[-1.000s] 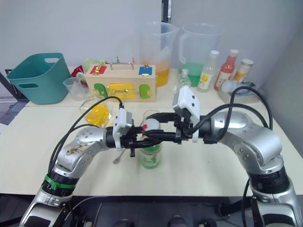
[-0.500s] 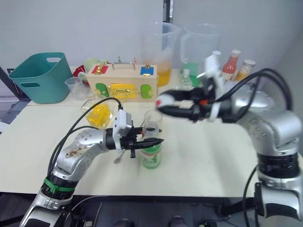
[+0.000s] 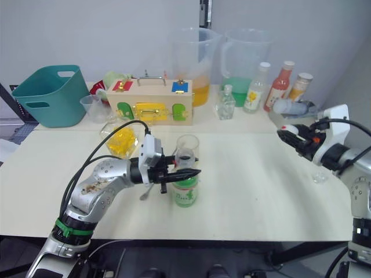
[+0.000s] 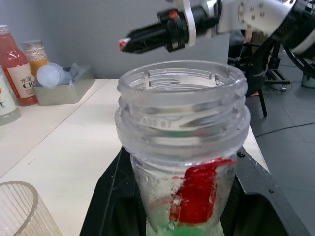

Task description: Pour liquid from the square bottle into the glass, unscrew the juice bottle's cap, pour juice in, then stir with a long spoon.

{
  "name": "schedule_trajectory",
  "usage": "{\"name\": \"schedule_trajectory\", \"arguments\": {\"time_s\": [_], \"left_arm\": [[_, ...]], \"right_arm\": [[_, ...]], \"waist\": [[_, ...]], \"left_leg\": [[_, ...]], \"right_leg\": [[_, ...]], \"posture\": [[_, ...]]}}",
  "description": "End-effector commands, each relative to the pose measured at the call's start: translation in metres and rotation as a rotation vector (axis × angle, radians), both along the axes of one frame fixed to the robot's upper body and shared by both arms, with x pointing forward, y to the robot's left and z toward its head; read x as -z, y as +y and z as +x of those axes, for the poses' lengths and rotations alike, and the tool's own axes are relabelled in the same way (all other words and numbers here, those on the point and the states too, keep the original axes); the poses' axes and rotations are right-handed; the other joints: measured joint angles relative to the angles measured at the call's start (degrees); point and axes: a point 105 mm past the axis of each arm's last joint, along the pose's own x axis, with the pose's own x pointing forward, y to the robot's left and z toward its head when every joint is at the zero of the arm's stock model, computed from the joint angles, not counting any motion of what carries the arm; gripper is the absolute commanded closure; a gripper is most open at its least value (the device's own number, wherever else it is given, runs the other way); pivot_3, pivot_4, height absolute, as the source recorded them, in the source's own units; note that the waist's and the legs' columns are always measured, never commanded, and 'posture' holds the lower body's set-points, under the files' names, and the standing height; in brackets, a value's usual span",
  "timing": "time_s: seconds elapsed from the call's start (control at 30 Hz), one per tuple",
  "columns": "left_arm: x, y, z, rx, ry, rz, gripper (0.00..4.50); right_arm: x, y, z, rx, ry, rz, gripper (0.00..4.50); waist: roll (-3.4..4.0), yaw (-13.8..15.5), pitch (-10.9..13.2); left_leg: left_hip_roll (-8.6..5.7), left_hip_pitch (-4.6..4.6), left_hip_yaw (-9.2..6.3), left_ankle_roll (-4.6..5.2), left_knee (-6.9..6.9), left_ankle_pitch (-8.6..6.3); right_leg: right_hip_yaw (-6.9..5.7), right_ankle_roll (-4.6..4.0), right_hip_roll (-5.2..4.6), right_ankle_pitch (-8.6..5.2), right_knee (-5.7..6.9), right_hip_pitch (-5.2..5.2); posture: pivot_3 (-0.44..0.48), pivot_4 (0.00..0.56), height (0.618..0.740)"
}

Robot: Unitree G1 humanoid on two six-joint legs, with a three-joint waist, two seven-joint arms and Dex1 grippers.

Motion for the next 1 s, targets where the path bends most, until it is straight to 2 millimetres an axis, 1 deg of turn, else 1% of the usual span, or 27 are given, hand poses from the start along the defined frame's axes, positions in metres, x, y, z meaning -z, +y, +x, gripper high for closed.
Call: {"name": "schedule_trajectory", "arguments": {"time_s": [0.03, 0.13, 0.3, 0.53, 0.73, 0.8, 0.83, 0.97, 1.0], "left_arm": [[0.006, 0.004, 0.005, -0.062, 0.004, 0.023, 3.26], [0.006, 0.005, 0.004, -0.068, 0.002, 0.024, 3.26], [0.006, 0.006, 0.005, -0.082, -0.004, 0.025, 3.26], [0.006, 0.008, 0.005, -0.091, -0.006, 0.024, 3.26], [0.007, 0.010, 0.004, -0.096, -0.011, 0.036, 3.26], [0.007, 0.011, 0.004, -0.096, -0.011, 0.037, 3.26], [0.007, 0.011, 0.004, -0.096, -0.010, 0.038, 3.26], [0.006, 0.011, 0.004, -0.094, -0.011, 0.040, 3.26], [0.006, 0.012, 0.004, -0.094, -0.012, 0.040, 3.26]], "right_arm": [[0.007, -0.016, 0.000, 0.108, -0.038, -0.015, 2.29], [0.034, -0.018, 0.006, 0.148, 0.009, -0.015, 2.29], [0.065, -0.032, 0.012, 0.234, 0.058, -0.014, 2.29], [0.090, -0.040, 0.014, 0.298, 0.087, 0.026, 2.29], [0.097, -0.038, 0.014, 0.299, 0.089, 0.063, 2.29], [0.088, -0.038, 0.015, 0.293, 0.055, 0.068, 1.65], [0.083, -0.037, 0.015, 0.289, 0.037, 0.066, 1.43], [0.063, -0.035, 0.013, 0.274, -0.017, 0.074, 0.04], [0.059, -0.034, 0.013, 0.267, -0.027, 0.076, 0.01]], "waist": [[0.01, -0.01, 0.00], [0.04, -0.06, -0.02], [0.05, -0.12, -0.02], [0.05, -0.51, -0.02], [0.06, -0.86, -0.02], [0.06, -1.04, -0.02], [0.06, -1.11, -0.02], [0.09, -1.23, -0.03], [0.09, -1.25, -0.03]], "left_leg": [[0.00, 0.00, 0.00, 0.00, 0.00, 0.00], [-0.01, 0.01, 0.00, 0.00, 0.00, 0.00], [-0.01, 0.03, 0.00, 0.00, 0.00, 0.00], [0.00, 0.08, 0.00, 0.00, -0.01, 0.00], [0.00, 0.08, 0.00, 0.00, -0.01, 0.00], [0.00, 0.08, -0.01, 0.00, -0.02, 0.00], [0.00, 0.09, -0.01, 0.00, -0.02, 0.00], [0.00, 0.09, -0.01, 0.00, -0.02, 0.00], [0.00, 0.10, -0.01, 0.00, -0.02, 0.00]], "right_leg": [[0.00, 0.00, 0.00, 0.00, -0.01, 0.01], [0.00, 0.00, 0.00, 0.00, 0.00, 0.00], [0.00, 0.00, 0.00, 0.00, -0.03, 0.04], [0.01, 0.00, 0.00, 0.00, -0.02, 0.07], [0.00, 0.00, 0.01, 0.00, -0.01, 0.07], [0.00, 0.00, 0.01, 0.00, -0.01, 0.07], [0.00, 0.00, 0.01, 0.00, -0.01, 0.07], [0.01, 0.00, 0.01, 0.00, 0.01, 0.07], [0.01, 0.00, 0.01, 0.00, 0.01, 0.08]], "posture": [[0.000, 0.150, 0.740], [0.000, 0.150, 0.740], [0.000, 0.150, 0.740], [0.000, 0.150, 0.740], [0.000, 0.150, 0.740], [0.000, 0.150, 0.740], [0.000, 0.150, 0.740], [0.000, 0.150, 0.740], [0.000, 0.150, 0.740]]}}
